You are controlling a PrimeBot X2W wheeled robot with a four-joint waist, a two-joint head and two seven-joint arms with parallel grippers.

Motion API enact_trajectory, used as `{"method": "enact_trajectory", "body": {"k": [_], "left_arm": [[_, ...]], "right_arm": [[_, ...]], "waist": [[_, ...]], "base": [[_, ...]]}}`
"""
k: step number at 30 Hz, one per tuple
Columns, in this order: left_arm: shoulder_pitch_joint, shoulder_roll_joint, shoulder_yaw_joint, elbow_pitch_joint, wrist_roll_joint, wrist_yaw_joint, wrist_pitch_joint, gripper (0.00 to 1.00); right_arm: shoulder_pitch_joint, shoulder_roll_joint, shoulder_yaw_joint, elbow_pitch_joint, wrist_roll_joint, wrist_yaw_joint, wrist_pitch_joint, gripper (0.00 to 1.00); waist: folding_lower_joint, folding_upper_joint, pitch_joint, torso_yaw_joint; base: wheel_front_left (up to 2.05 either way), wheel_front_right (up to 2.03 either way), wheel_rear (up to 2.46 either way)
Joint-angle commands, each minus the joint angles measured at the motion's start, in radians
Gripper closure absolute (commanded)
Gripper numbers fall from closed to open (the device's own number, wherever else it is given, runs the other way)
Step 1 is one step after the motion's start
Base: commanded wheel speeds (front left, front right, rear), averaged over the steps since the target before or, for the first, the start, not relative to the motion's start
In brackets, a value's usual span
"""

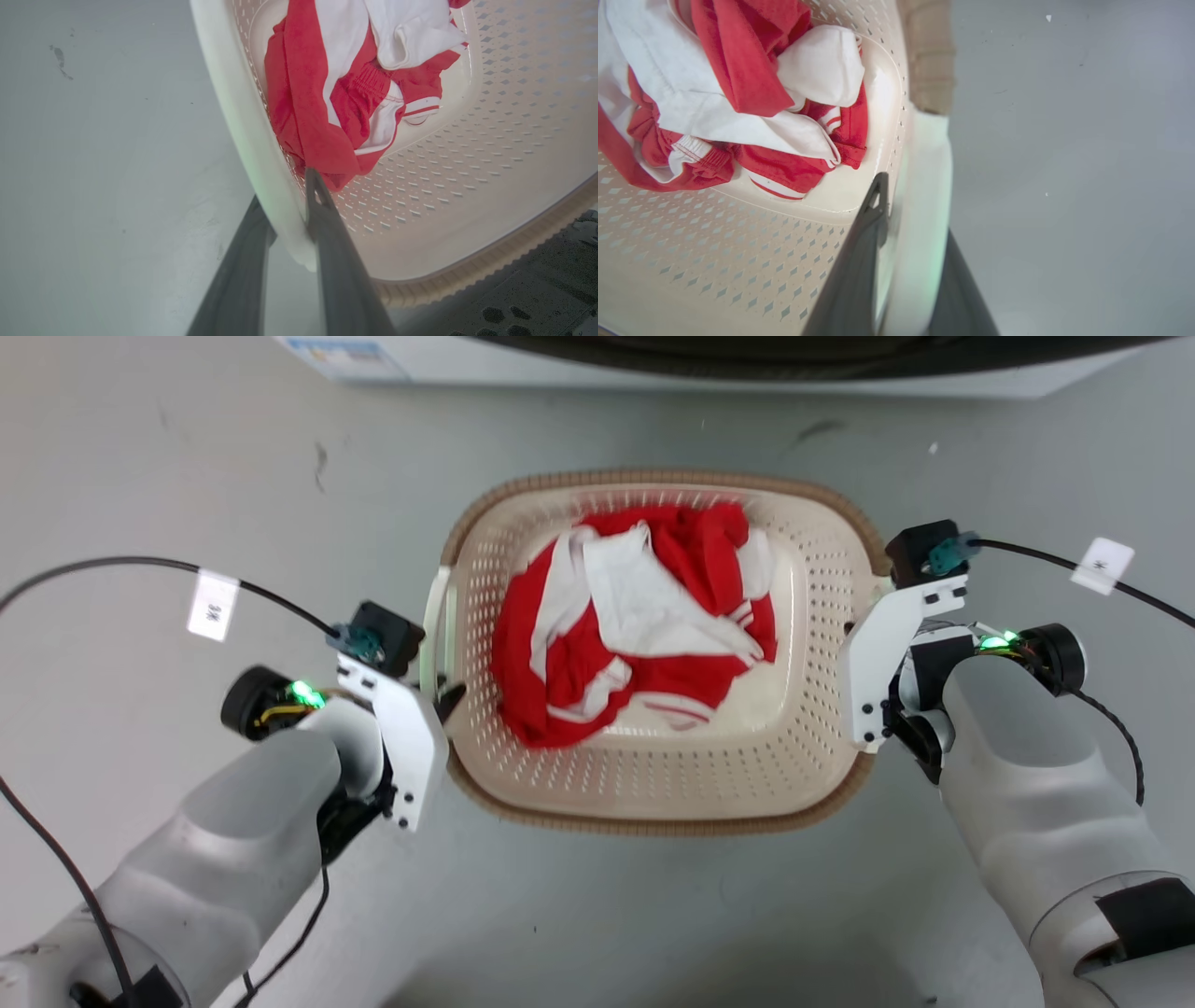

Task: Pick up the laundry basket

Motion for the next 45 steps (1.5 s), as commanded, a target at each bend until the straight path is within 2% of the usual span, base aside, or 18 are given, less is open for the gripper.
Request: {"method": "enact_trajectory", "body": {"k": [1,7,13,19,34,45], "left_arm": [[0.027,0.02,-0.005,-0.007,0.011,0.003,0.031,1.0],[0.08,0.05,-0.006,-0.066,0.006,0.003,0.175,1.0],[0.097,0.093,-0.005,-0.13,-0.058,0.003,0.325,1.0],[0.123,0.129,-0.005,-0.187,-0.083,0.003,0.427,1.0],[0.218,0.167,-0.005,-0.307,-0.169,0.001,0.637,1.0],[0.223,0.158,-0.005,-0.319,-0.223,0.0,0.74,1.0]], "right_arm": [[-0.011,-0.005,0.011,-0.001,-0.021,0.003,0.02,1.0],[0.034,-0.007,0.065,-0.002,-0.005,0.001,0.135,1.0],[0.083,-0.008,0.191,-0.065,0.105,0.003,0.303,1.0],[0.126,-0.006,0.307,-0.112,0.186,0.004,0.439,1.0],[0.205,-0.004,0.435,-0.134,0.314,0.007,0.559,1.0],[0.211,-0.002,0.487,-0.135,0.406,0.007,0.656,1.0]], "waist": [[0.0,0.0,-0.068,-0.009],[0.0,0.0,-0.213,-0.017],[0.0,0.0,-0.352,-0.037],[0.0,0.0,-0.48,-0.051],[0.0,0.0,-0.666,-0.071],[0.0,0.0,-0.718,-0.065]], "base": [[0.0,0.0,0.0],[0.0,0.0,0.0],[0.0,0.0,0.0],[0.0,0.0,0.0],[0.0,0.0,0.0],[0.0,0.0,0.0]]}}
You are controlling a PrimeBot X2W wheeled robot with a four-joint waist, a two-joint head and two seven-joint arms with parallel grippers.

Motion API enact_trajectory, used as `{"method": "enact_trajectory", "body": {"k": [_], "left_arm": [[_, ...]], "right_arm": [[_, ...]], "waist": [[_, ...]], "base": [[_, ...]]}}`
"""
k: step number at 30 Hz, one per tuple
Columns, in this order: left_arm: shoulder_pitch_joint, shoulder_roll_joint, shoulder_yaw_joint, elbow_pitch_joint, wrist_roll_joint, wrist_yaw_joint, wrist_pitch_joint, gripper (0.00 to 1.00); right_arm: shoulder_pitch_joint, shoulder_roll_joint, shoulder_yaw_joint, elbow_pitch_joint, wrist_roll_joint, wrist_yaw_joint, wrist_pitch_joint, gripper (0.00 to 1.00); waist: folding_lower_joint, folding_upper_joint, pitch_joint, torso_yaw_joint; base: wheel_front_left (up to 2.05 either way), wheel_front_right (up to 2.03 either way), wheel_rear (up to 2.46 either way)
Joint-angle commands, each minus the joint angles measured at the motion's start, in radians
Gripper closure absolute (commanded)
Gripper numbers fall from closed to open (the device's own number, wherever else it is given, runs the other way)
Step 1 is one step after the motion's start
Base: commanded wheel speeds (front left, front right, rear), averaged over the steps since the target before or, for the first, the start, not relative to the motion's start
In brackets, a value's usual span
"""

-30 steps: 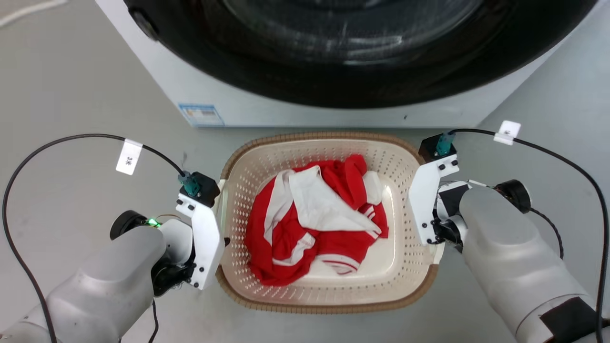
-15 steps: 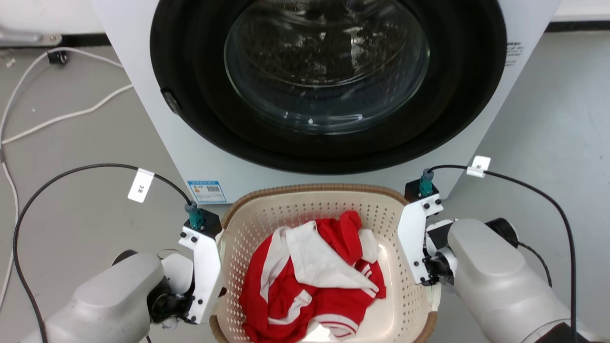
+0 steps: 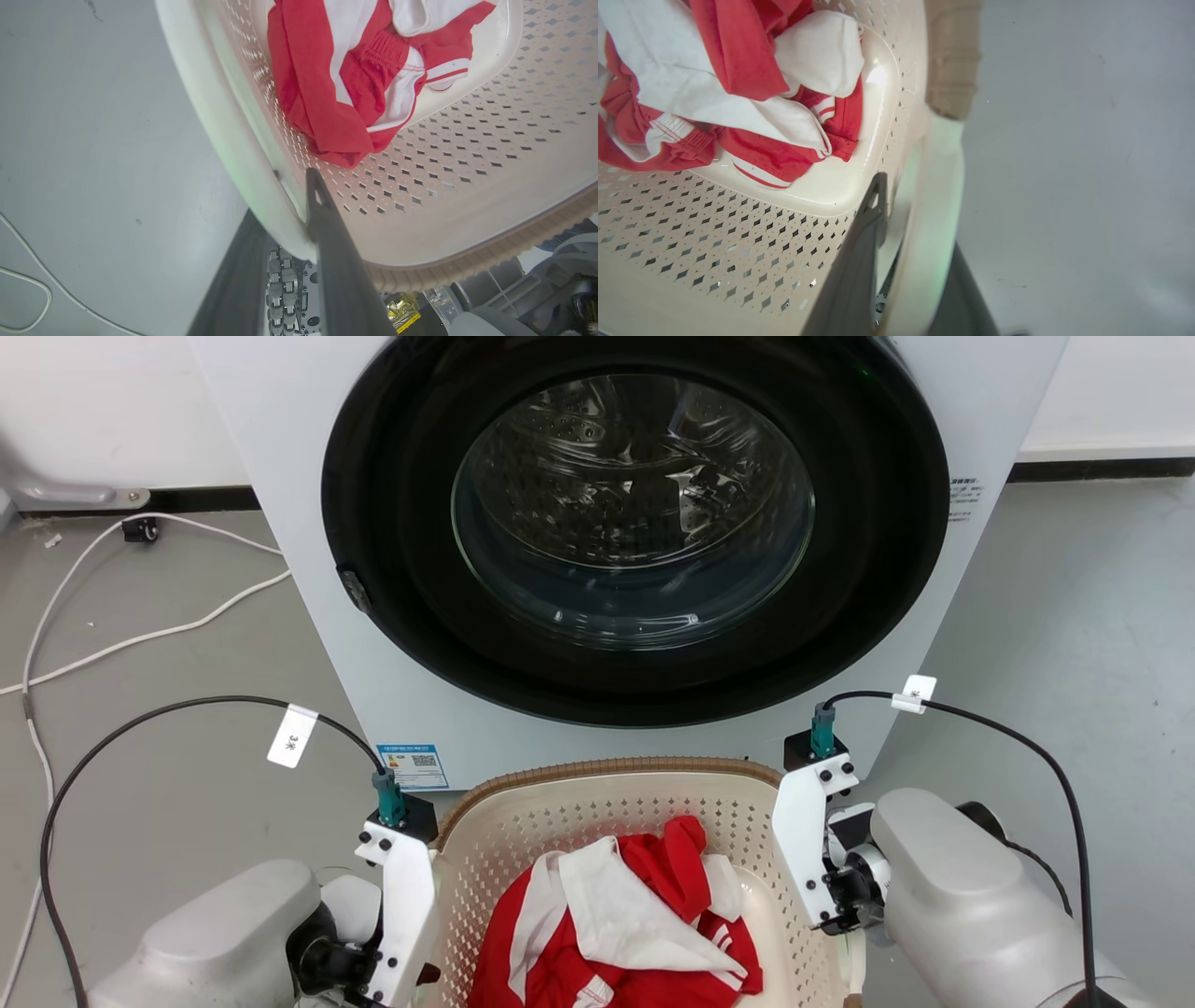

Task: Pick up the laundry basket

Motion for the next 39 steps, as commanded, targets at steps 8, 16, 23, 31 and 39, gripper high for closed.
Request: {"method": "enact_trajectory", "body": {"k": [8,16,23,31,39], "left_arm": [[-0.013,-0.003,-0.003,0.0,-0.021,-0.004,0.046,1.0],[0.003,0.004,-0.003,-0.022,-0.006,-0.004,0.079,1.0],[0.004,0.005,-0.003,-0.021,0.003,-0.004,0.096,1.0],[0.003,0.006,-0.003,-0.023,0.008,-0.004,0.098,1.0],[-0.002,0.005,-0.003,-0.025,0.007,-0.004,0.108,1.0]], "right_arm": [[-0.012,0.001,0.049,-0.005,0.034,0.012,0.037,1.0],[-0.027,0.0,0.076,0.012,0.063,0.012,0.046,1.0],[-0.019,0.001,0.093,0.016,0.077,0.012,0.048,1.0],[-0.026,0.001,0.111,0.015,0.098,0.012,0.056,1.0],[-0.032,0.001,0.119,0.034,0.114,0.012,0.044,1.0]], "waist": [[0.0002,0.0,-0.009,-0.002],[0.0002,0.0,-0.005,-0.005],[0.0002,0.0,-0.004,-0.008],[0.0002,0.0,0.0,-0.011],[0.0002,0.0,0.0,-0.009]], "base": [[0.0,0.0,0.0],[0.0,0.0,0.0],[0.0,0.0,0.0],[0.0,0.0,0.0],[0.0,0.0,0.0]]}}
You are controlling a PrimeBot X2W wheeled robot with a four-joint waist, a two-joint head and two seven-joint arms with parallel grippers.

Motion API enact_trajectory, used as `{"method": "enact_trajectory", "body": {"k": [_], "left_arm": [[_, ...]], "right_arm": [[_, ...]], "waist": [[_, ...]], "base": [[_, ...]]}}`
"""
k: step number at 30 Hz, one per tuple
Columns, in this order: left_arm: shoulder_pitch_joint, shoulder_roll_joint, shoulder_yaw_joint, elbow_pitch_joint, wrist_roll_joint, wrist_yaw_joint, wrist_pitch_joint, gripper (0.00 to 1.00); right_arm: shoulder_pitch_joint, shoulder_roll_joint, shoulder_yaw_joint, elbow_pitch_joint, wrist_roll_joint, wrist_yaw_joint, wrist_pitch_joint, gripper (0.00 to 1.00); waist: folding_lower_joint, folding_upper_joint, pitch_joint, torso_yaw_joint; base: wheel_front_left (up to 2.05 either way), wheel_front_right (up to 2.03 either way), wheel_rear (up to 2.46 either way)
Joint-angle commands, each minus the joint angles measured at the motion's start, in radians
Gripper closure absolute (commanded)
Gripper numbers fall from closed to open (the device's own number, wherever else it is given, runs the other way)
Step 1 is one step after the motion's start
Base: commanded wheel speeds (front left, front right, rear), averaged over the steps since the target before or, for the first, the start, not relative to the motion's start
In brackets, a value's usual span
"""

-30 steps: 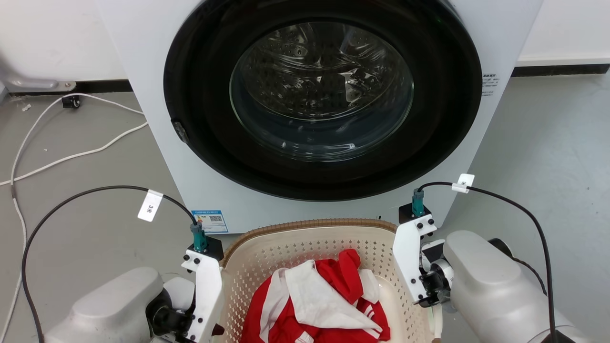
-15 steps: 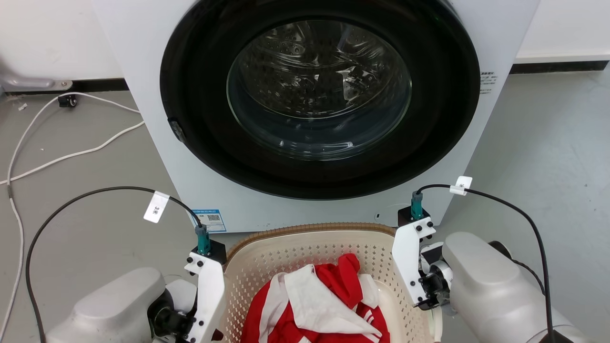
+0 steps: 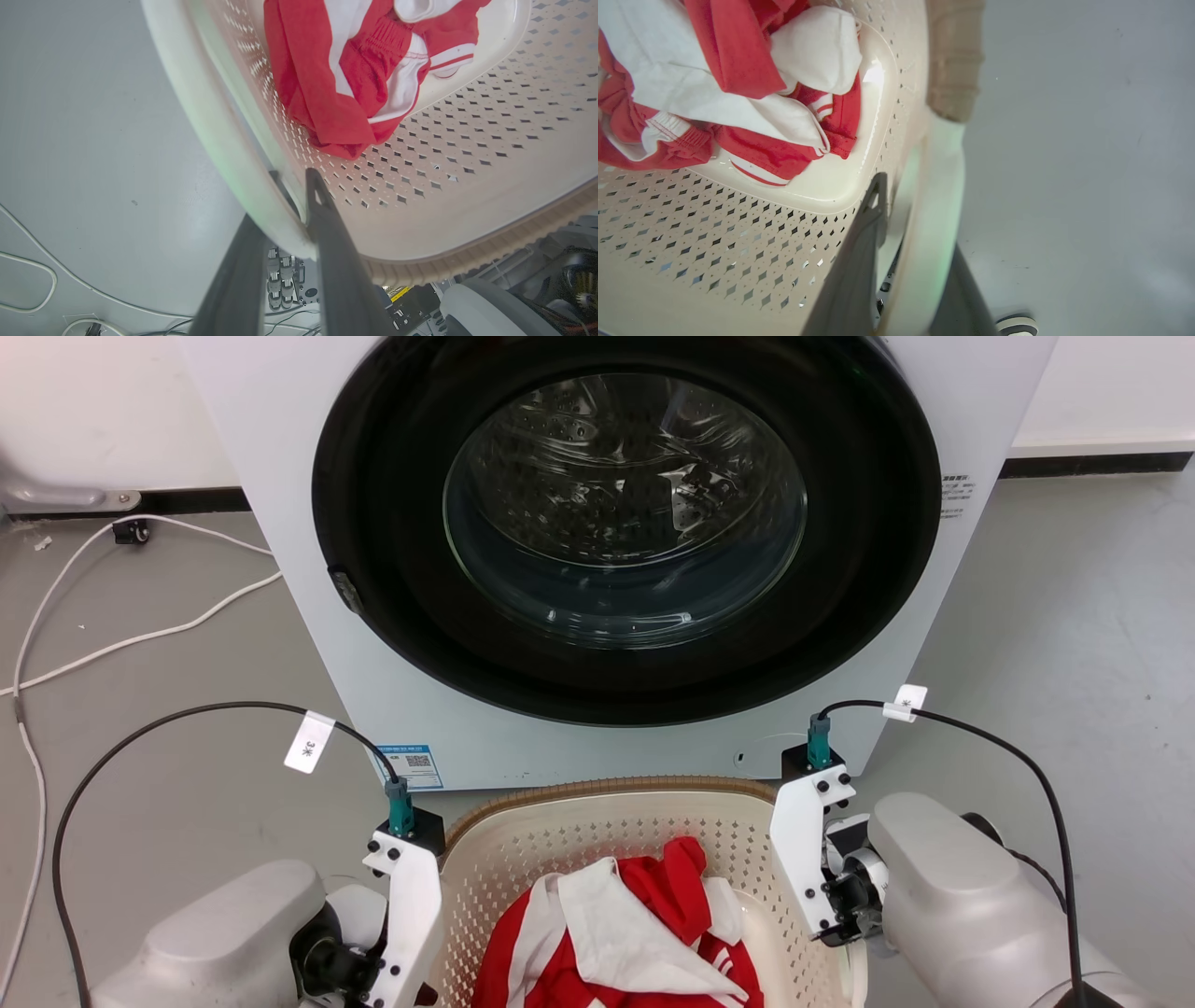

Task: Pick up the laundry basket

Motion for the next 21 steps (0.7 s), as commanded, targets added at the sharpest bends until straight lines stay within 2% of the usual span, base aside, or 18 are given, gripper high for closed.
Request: {"method": "enact_trajectory", "body": {"k": [1,21], "left_arm": [[-0.003,0.005,-0.002,-0.004,0.014,-0.004,0.004,1.0],[-0.005,0.008,-0.002,-0.001,0.02,-0.004,0.007,1.0]], "right_arm": [[-0.014,0.002,0.011,0.002,0.001,0.012,0.001,1.0],[-0.017,0.001,0.039,0.012,0.036,0.012,0.004,1.0]], "waist": [[0.0,-0.0001,0.0,0.001],[0.0,-0.0001,0.0,0.002]], "base": [[0.0,0.0,0.0],[0.0,0.0,0.0]]}}
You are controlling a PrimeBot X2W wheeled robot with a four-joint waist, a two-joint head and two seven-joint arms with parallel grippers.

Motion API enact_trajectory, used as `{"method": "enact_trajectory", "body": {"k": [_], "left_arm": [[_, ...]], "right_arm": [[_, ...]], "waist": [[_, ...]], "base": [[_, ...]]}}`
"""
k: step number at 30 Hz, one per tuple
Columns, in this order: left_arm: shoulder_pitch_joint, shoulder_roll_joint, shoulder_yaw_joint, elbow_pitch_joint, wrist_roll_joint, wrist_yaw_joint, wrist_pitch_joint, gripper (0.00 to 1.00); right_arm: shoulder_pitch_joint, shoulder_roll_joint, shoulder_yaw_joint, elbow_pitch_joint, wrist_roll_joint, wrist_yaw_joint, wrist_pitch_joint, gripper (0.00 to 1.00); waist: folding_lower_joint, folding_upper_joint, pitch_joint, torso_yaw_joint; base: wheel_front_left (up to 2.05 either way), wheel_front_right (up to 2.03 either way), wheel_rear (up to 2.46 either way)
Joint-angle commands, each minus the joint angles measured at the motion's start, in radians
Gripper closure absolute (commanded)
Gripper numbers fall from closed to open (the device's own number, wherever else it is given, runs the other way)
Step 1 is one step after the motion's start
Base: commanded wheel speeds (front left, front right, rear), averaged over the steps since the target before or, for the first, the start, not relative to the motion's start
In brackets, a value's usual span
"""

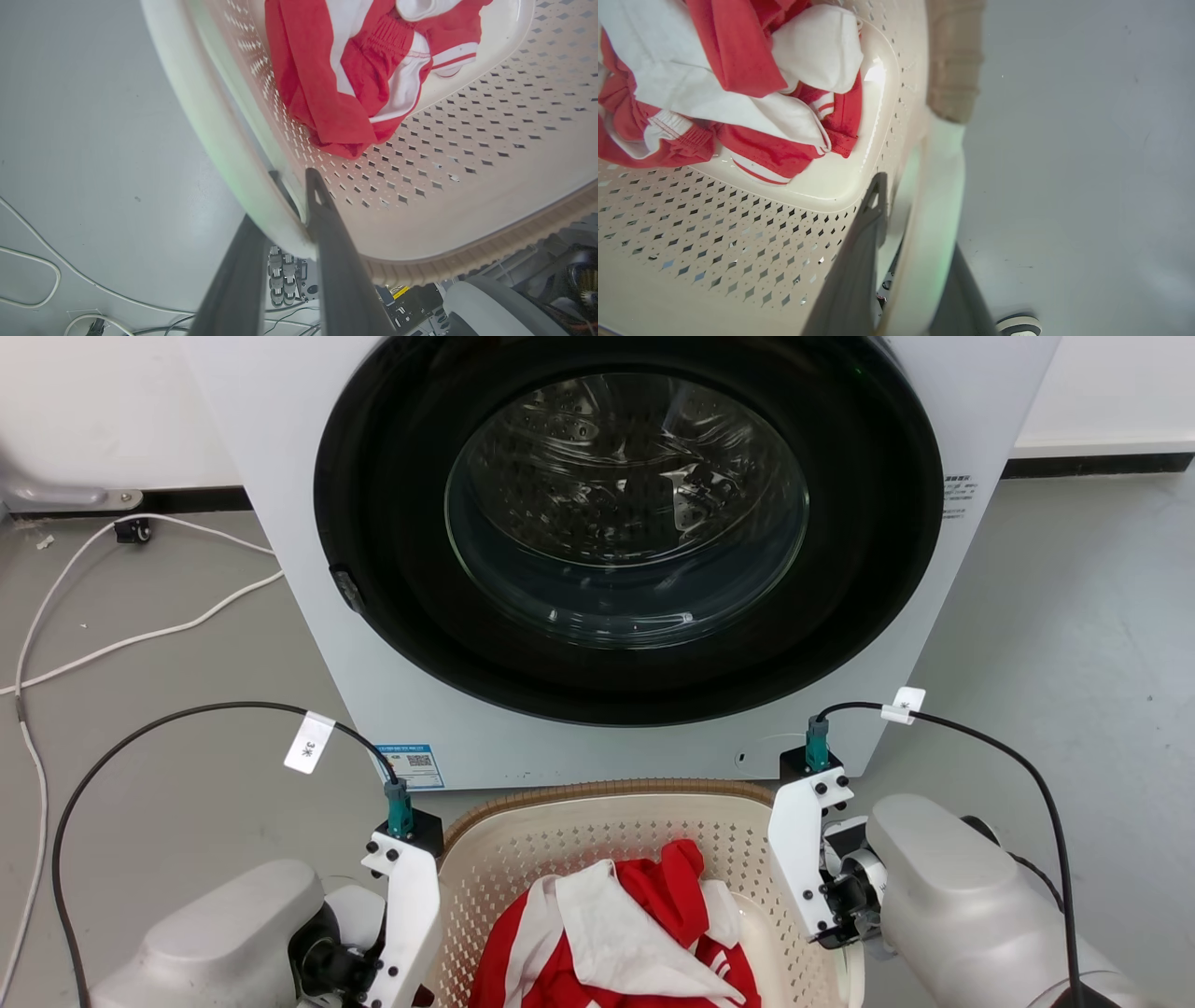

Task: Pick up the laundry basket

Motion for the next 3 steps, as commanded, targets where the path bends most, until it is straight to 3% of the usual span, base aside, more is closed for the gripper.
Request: {"method": "enact_trajectory", "body": {"k": [1,3], "left_arm": [[-0.005,0.005,-0.002,0.0,0.01,-0.004,-0.004,1.0],[-0.003,0.005,-0.002,0.003,0.01,-0.004,-0.003,1.0]], "right_arm": [[-0.013,0.001,0.012,0.003,-0.003,0.012,0.004,1.0],[-0.012,0.001,0.014,0.005,0.001,0.012,0.003,1.0]], "waist": [[0.0,0.0,-0.001,0.0],[0.0,0.0,-0.001,-0.001]], "base": [[0.0,0.0,0.0],[0.0,0.0,0.0]]}}
